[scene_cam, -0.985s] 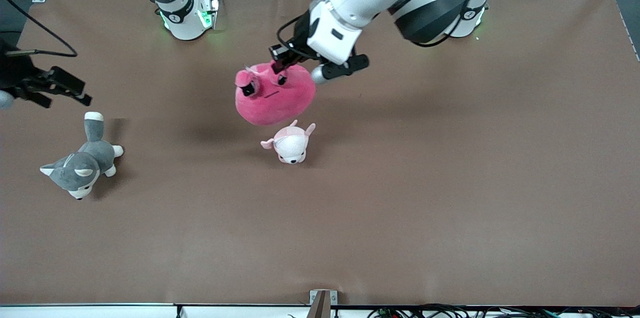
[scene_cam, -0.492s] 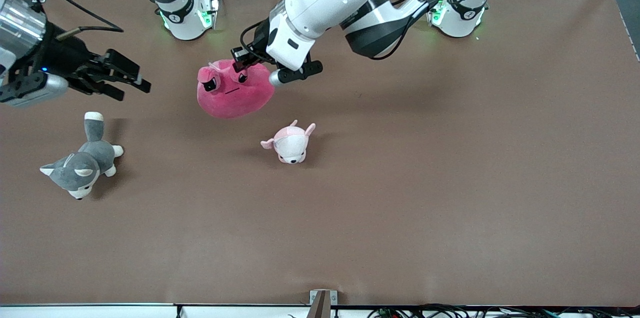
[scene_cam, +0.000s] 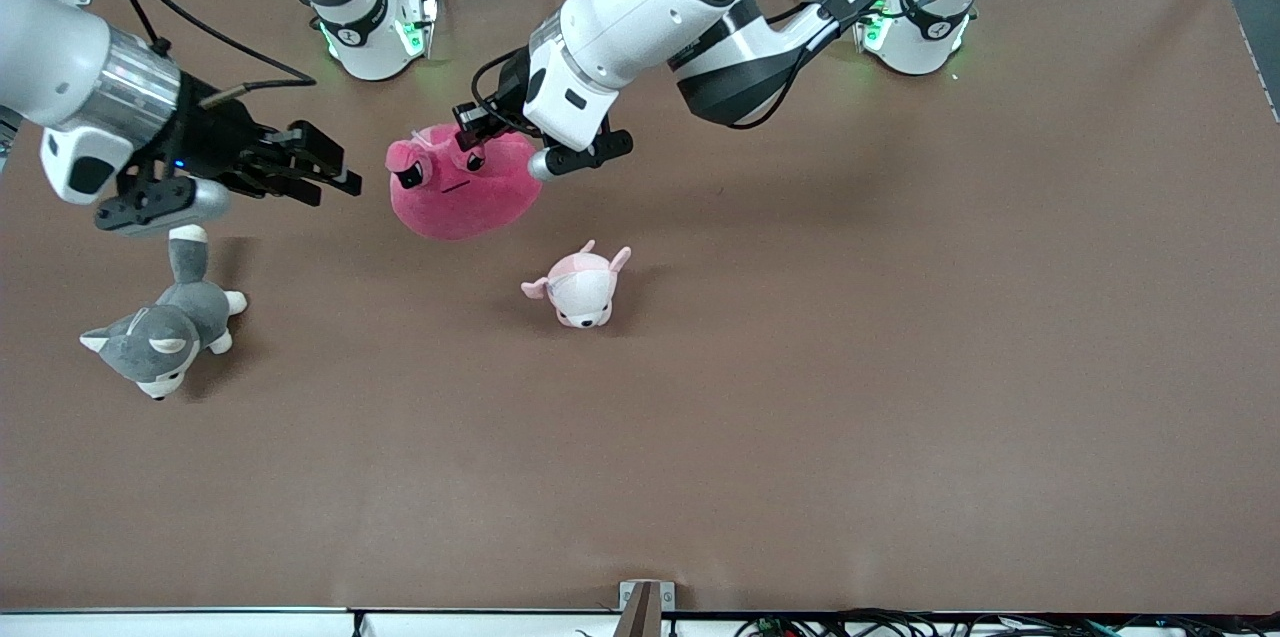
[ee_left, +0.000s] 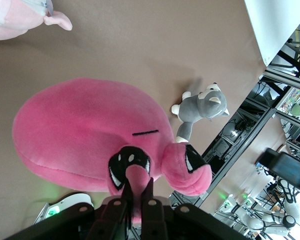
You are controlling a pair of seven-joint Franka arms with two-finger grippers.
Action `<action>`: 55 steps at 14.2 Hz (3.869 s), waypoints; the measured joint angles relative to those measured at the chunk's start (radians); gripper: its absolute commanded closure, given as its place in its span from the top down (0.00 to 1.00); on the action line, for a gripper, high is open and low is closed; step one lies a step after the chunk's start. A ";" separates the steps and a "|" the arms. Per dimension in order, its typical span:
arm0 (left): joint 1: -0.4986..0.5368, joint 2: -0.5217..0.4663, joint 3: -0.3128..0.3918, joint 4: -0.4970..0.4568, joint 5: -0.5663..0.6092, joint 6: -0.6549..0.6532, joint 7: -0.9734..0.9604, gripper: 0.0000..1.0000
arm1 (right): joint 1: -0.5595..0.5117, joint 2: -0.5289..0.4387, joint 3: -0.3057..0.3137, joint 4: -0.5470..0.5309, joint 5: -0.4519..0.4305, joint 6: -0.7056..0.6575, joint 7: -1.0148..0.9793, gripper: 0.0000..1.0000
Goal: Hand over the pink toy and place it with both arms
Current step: 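Grasp the pink toy with the right gripper while the left gripper holds it, then open the left gripper and withdraw it while the right gripper holds the toy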
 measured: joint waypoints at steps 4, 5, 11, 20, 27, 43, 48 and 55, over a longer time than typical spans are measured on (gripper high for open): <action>-0.011 0.000 0.000 0.001 0.000 0.010 -0.027 0.00 | 0.020 0.042 0.000 -0.007 0.000 -0.053 0.001 0.65; -0.011 0.000 0.000 0.001 0.000 0.011 -0.028 0.00 | 0.021 0.045 0.000 -0.008 0.000 -0.067 0.001 0.65; -0.011 0.001 0.000 0.001 0.000 0.014 -0.029 0.00 | 0.041 0.044 0.000 -0.008 0.000 -0.110 0.001 0.67; -0.011 0.016 0.002 0.001 0.000 0.036 -0.029 0.00 | 0.091 0.043 -0.002 -0.016 -0.019 -0.131 0.011 0.66; -0.011 0.016 0.002 0.002 0.000 0.037 -0.029 0.00 | 0.091 0.043 -0.004 -0.024 -0.035 -0.165 0.012 0.03; 0.110 -0.015 0.006 0.027 0.202 -0.153 0.018 1.00 | 0.005 0.035 -0.029 -0.004 -0.071 -0.221 0.049 0.02; 0.368 -0.058 0.011 0.029 0.262 -0.412 0.330 1.00 | -0.123 0.069 -0.034 -0.011 -0.079 -0.174 0.047 0.02; 0.585 -0.113 0.009 0.031 0.486 -0.672 0.712 1.00 | -0.201 0.252 -0.034 -0.014 -0.006 -0.088 -0.054 0.02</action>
